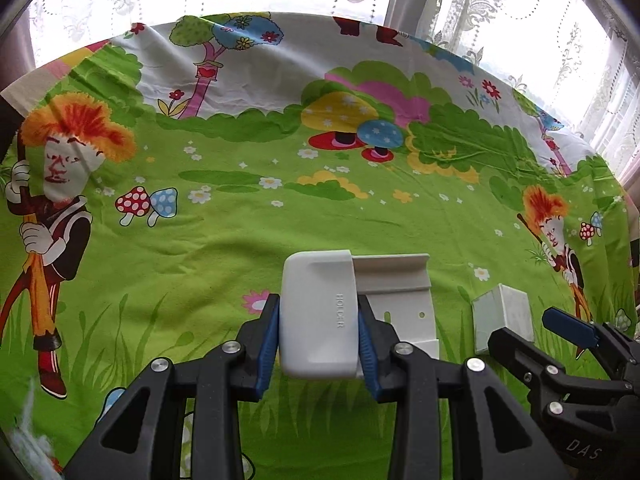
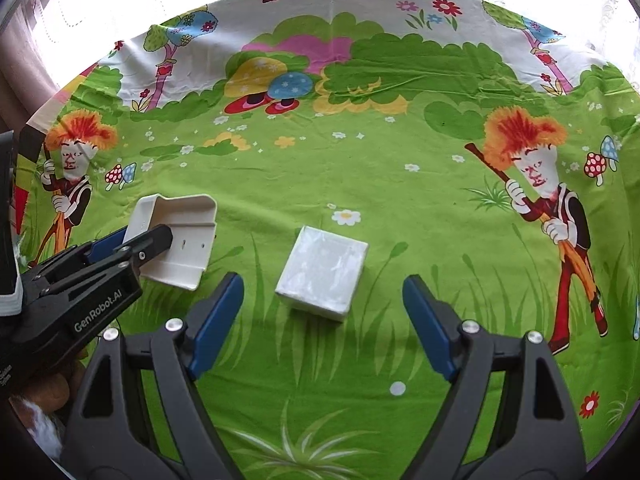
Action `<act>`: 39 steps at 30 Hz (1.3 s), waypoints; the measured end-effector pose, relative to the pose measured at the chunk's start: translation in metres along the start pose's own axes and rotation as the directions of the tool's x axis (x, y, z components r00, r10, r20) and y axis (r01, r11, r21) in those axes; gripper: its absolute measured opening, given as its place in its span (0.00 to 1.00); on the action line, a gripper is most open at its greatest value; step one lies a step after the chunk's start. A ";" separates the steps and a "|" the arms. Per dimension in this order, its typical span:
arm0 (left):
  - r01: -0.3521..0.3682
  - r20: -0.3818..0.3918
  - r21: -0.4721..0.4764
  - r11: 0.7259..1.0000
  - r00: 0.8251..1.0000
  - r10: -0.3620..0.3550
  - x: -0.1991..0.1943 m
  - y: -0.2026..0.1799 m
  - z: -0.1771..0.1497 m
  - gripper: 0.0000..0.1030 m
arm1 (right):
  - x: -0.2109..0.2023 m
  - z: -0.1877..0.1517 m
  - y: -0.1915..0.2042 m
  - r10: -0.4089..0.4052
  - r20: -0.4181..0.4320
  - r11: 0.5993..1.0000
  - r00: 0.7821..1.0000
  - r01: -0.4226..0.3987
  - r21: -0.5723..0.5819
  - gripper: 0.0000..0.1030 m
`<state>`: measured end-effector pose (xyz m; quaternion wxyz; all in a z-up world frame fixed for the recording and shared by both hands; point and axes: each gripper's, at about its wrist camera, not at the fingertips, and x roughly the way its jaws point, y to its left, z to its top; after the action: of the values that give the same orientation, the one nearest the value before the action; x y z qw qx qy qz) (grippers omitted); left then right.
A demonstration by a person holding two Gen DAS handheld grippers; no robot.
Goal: Organize rigid objects
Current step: 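Grasp the white plastic holder with the left tool while the right tool grasps the white cube box, then carry the holder and cube box into the purple-rimmed box and open both tools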
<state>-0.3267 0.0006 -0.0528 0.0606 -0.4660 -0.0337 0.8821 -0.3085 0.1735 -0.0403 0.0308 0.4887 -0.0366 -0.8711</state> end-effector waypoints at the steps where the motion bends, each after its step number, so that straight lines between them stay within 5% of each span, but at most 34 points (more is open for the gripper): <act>1: -0.005 0.006 -0.004 1.000 1.000 0.005 -0.002 0.002 0.000 0.36 | 0.003 0.001 0.002 -0.003 0.003 1.000 1.000 0.003 -0.005 0.81; 4: -0.013 0.015 -0.007 1.000 1.000 0.013 -0.005 0.003 -0.001 0.36 | 0.014 0.004 0.007 -0.019 0.010 1.000 1.000 0.019 -0.019 0.78; 7: -0.003 0.021 -0.010 1.000 1.000 0.003 -0.010 0.002 -0.002 0.36 | 0.027 0.003 0.006 -0.029 -0.032 0.999 0.999 0.028 -0.027 0.42; 24: 0.140 0.033 0.094 0.986 0.989 -0.144 -0.085 -0.068 -0.031 0.36 | -0.083 -0.043 -0.045 -0.069 0.077 0.998 0.995 0.069 0.001 0.42; 39: 0.295 -0.013 0.291 0.910 0.953 -0.304 -0.163 -0.177 -0.109 0.36 | -0.196 -0.142 -0.131 -0.137 0.118 0.986 0.983 0.124 0.114 0.42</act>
<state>-0.1320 0.1538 0.0395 0.2618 -0.4269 0.0236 0.8652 -0.0872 0.3166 0.0401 -0.0550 0.4353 -0.0528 -0.8971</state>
